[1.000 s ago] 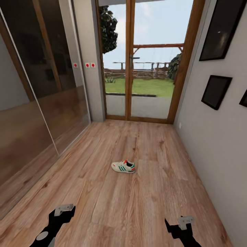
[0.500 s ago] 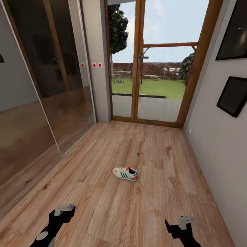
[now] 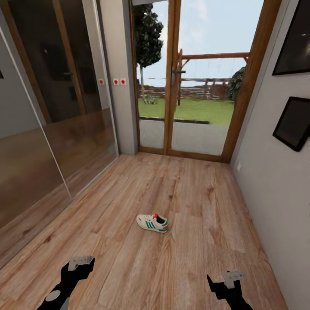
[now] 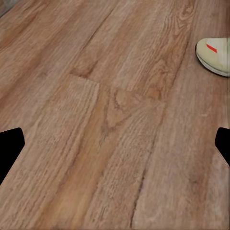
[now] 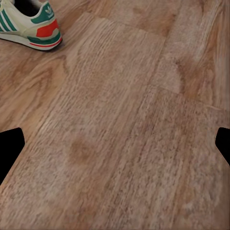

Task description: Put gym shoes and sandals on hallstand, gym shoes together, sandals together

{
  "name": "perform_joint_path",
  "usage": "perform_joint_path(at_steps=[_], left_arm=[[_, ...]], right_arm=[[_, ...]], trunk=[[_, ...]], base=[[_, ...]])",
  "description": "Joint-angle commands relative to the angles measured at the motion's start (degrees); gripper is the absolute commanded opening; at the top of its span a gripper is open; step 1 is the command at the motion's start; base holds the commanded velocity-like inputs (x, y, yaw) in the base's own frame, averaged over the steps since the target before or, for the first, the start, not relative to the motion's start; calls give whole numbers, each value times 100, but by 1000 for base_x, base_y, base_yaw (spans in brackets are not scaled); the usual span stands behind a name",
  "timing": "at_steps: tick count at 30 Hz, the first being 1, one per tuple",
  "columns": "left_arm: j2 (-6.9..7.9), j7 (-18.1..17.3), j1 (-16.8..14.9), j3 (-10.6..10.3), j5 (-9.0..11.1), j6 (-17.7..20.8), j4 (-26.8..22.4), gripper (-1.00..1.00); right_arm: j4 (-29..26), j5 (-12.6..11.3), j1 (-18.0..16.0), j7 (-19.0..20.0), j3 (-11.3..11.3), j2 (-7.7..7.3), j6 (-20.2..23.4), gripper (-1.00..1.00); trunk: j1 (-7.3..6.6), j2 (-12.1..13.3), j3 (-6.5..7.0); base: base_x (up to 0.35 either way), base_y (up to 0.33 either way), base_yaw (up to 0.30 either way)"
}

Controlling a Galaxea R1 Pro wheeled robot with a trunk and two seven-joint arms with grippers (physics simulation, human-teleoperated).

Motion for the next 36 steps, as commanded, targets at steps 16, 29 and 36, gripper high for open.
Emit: perform_joint_path(at_steps=[16,29,36], left_arm=[[-4,-48,-3,38,2,-8,-4,100],[-4,-42,-3,43,2,-7,-4,100],[-2,-39,-3,46,6,-7,-4,100]], right_arm=[[10,-23,-5,5,43,6,-15,100],[9,-23,-4,5,43,7,-15,100],[10,-23,-4,-2,43,1,-19,100]], trunk=[[-1,-2,-5],[-1,-2,-5],[-1,-2,-5]], base=[[3,-42,135],[2,-1,246],[123,-117,41]])
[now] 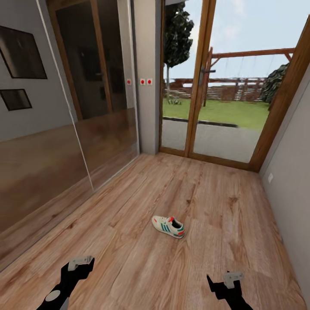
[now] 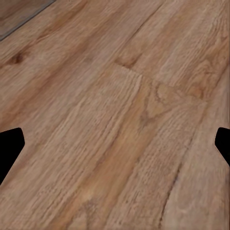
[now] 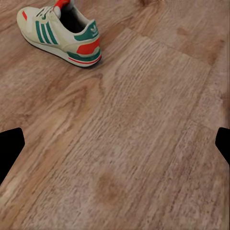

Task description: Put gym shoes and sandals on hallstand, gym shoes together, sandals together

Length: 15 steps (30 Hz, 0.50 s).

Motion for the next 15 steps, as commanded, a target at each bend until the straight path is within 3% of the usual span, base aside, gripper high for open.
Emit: perform_joint_path(at_steps=[1,15], left_arm=[[-2,-47,-4,37,3,-13,3,100],[7,-46,-4,39,6,-13,-6,100]], right_arm=[[4,-23,-3,7,39,-4,-16,100],[-1,-23,0,12,39,3,-13,100]], trunk=[[1,-2,-5],[1,-2,-5]], base=[[173,-197,6],[177,-209,1]])
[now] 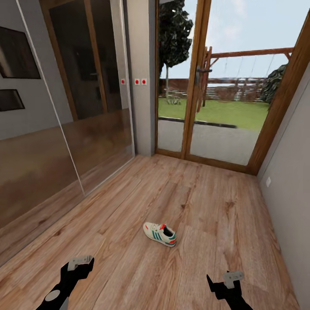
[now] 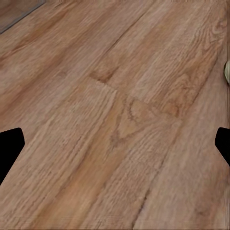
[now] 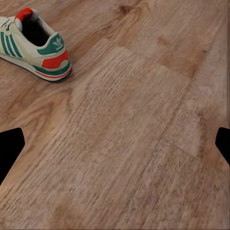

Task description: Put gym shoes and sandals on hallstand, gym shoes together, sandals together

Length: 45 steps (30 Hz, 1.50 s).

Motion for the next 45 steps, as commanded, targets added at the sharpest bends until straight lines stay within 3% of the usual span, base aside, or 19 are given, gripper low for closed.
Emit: perform_joint_path(at_steps=[1,27,45], left_arm=[[-2,-47,-3,38,2,-13,3,100],[2,-47,-3,42,2,-13,2,100],[11,-39,-3,46,10,-13,2,100]], right_arm=[[2,-23,-4,5,38,0,-15,100],[-8,-23,-6,5,30,7,-14,100],[1,-23,-4,5,30,7,-14,100]], trunk=[[1,-2,-5],[1,-2,-5],[1,-2,-5]], base=[[167,-192,0],[55,-45,4],[146,-169,147]])
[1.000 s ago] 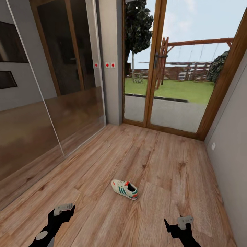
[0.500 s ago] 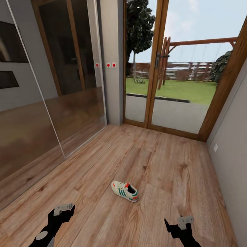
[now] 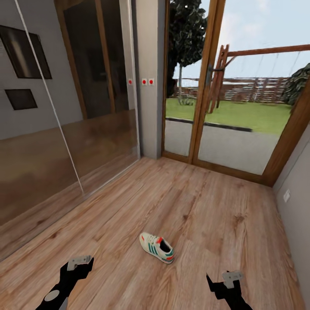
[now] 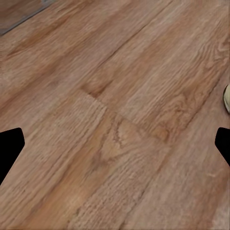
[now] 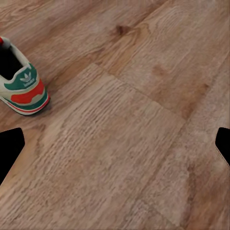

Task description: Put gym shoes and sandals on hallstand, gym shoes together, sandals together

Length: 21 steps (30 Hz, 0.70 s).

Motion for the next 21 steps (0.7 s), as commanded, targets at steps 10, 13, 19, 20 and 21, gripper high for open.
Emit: perform_joint_path(at_steps=[10,13,19,20,21], left_arm=[[-5,-45,-5,34,2,-13,4,100],[-5,-45,-5,34,1,-13,4,100],[-5,-45,-5,34,2,-14,2,100],[-5,-45,-5,34,0,-14,-1,100],[-5,-45,-5,34,0,-14,-1,100]], right_arm=[[3,-23,-4,14,39,-3,-15,100],[3,-23,-4,22,39,-3,-15,100],[3,-23,-4,25,39,-3,-15,100],[3,-23,-2,27,41,-3,-15,100],[3,-23,-3,26,41,-3,-15,100]], trunk=[[1,-2,-5],[1,-2,-5],[1,-2,-5],[1,-2,-5],[1,-2,-5]], base=[[202,-156,65],[135,-59,13],[62,-27,6],[22,-10,2],[18,-8,2]])
